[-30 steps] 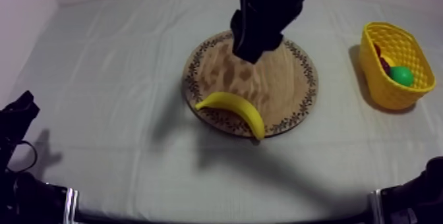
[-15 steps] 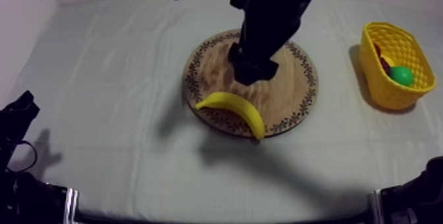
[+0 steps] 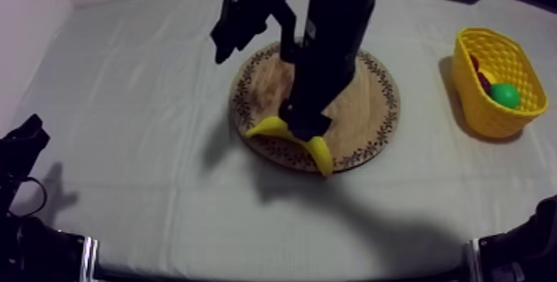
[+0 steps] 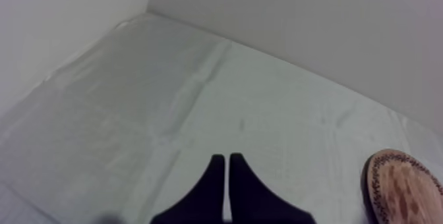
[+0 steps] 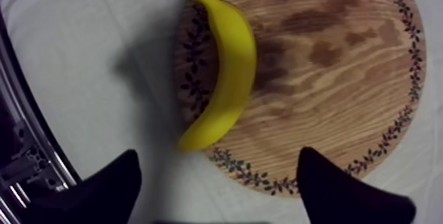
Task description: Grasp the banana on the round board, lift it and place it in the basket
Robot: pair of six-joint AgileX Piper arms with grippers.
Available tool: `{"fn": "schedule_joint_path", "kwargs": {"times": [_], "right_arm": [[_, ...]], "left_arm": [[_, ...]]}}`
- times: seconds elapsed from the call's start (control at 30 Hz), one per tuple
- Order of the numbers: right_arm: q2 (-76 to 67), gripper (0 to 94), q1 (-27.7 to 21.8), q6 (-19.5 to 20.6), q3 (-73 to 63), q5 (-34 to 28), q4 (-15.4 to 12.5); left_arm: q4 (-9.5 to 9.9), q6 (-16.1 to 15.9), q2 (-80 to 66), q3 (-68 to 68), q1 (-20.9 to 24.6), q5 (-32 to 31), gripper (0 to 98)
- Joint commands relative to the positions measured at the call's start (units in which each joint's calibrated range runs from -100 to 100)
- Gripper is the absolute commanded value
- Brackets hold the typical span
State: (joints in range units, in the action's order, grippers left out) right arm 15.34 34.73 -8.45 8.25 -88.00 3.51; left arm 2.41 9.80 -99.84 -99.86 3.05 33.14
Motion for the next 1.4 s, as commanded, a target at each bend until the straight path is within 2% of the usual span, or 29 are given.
{"fn": "schedule_joint_path", "kwargs": {"times": [0.0,0.77,1.07,1.37], "right_arm": [[2.2,84.2,-0.2,0.0,0.0,0.9,0.0],[18.0,76.9,-1.8,0.3,-5.0,8.2,-1.0],[21.7,59.9,-2.0,0.5,-7.6,9.0,-1.6],[23.2,30.7,-2.4,0.6,-8.3,10.4,-1.7]], "left_arm": [[0.01,0.0,0.0,0.0,0.0,0.0,0.1],[0.01,0.0,0.0,0.0,0.0,0.0,0.1],[0.01,0.0,0.0,0.0,0.0,0.0,0.1],[0.01,0.0,0.0,0.0,0.0,0.0,0.1]]}}
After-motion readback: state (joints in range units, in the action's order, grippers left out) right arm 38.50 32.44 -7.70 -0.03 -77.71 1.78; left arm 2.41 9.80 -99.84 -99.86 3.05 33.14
